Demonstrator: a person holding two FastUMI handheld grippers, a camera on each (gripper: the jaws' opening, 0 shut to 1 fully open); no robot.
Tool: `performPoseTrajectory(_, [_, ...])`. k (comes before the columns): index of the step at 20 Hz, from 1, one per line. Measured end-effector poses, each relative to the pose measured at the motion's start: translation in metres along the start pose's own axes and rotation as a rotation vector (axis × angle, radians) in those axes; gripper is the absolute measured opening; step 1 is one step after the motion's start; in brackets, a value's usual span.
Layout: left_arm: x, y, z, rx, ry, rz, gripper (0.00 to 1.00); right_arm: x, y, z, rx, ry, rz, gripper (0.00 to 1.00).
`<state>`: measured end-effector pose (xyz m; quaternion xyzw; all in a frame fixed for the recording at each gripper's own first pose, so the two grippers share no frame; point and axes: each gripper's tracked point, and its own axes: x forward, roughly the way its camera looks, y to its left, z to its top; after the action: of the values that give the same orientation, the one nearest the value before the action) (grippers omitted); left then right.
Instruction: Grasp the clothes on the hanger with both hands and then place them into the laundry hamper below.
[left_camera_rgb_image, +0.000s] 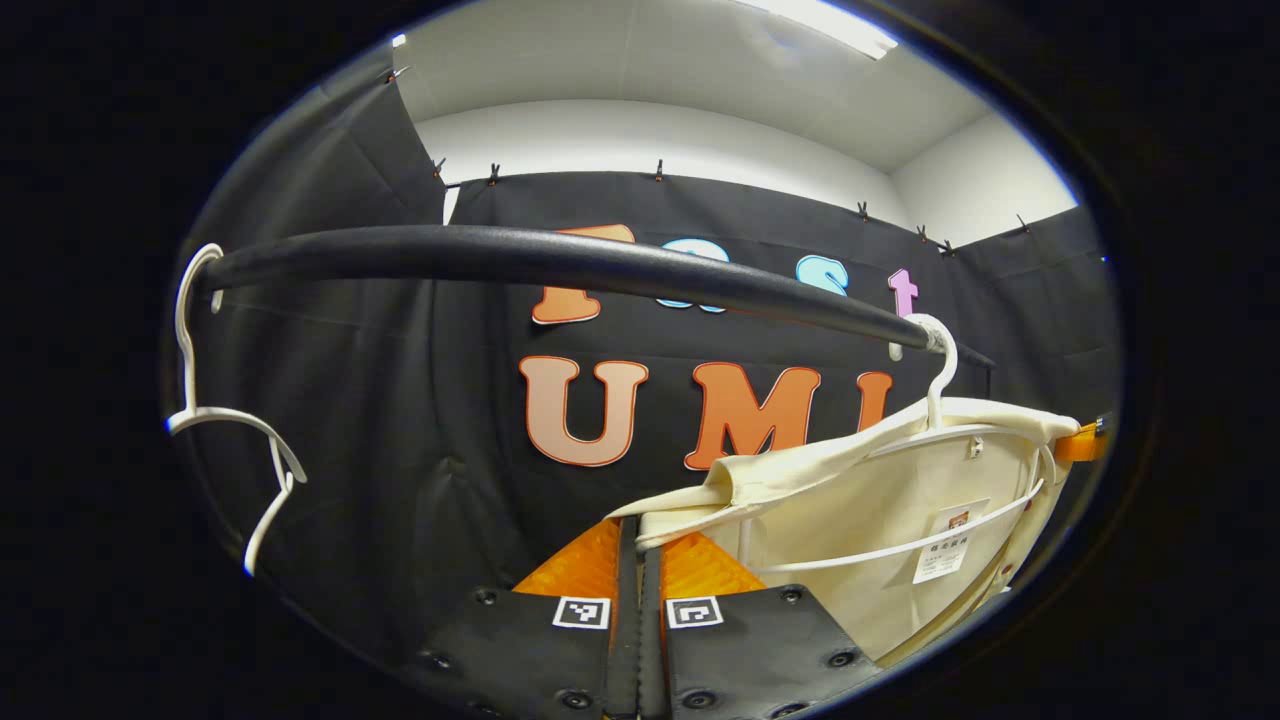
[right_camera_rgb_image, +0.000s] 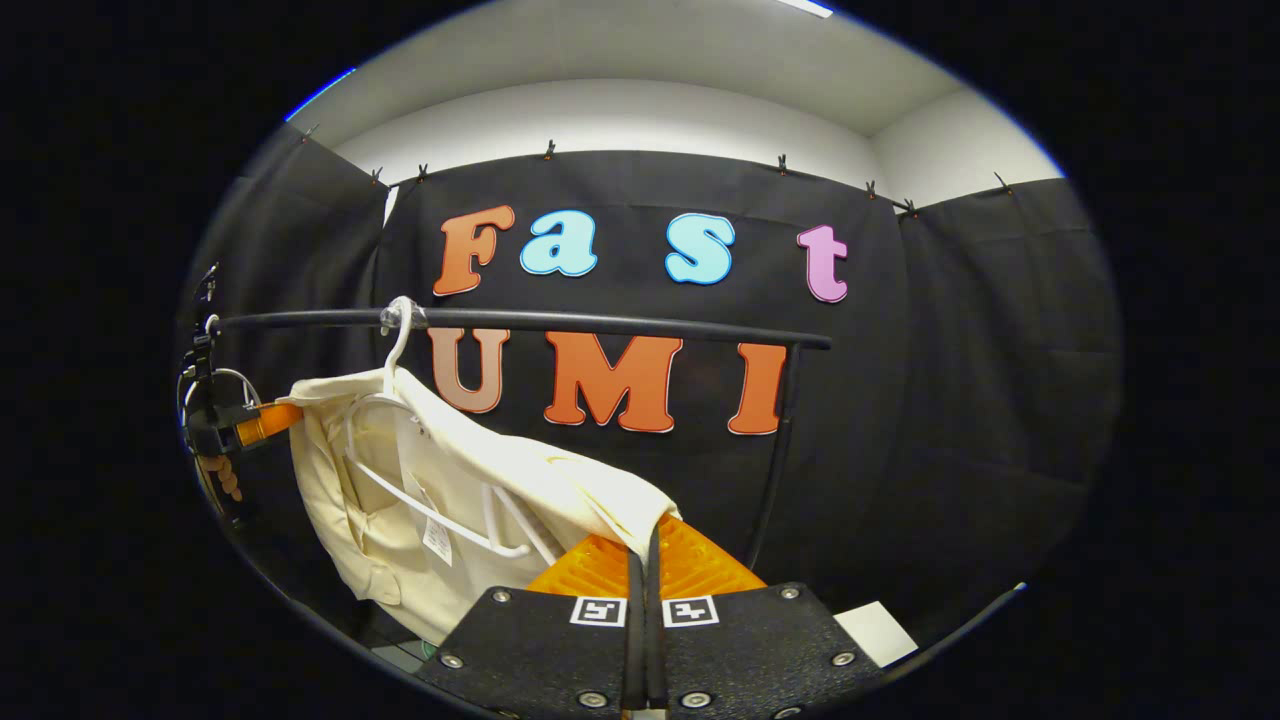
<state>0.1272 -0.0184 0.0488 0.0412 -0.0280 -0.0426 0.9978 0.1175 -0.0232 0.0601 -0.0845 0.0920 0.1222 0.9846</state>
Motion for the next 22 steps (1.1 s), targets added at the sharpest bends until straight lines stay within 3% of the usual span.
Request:
performPoseTrajectory(6, [0.007, 0.01, -0.002, 0.054, 0.002, 0.075, 0.07, 0.018, 0.023, -0.042, 0.098, 0.005, 0.065, 0.0])
performPoseTrajectory(10, [0.017, 0.012, 0.003, 0.035, 0.009, 0.098, 0.06, 0.022, 0.035, -0.06, 0.141, 0.007, 0.112, 0.0])
performPoseTrajectory(16, [0.025, 0.017, 0.021, 0.013, -0.014, 0.116, 0.06, 0.049, 0.015, -0.021, 0.132, -0.012, 0.151, 0.0])
performPoseTrajectory(22, [0.023, 0.047, 0.004, -0.019, 0.016, 0.207, 0.06, 0.09, 0.036, -0.024, 0.136, 0.061, 0.286, 0.0])
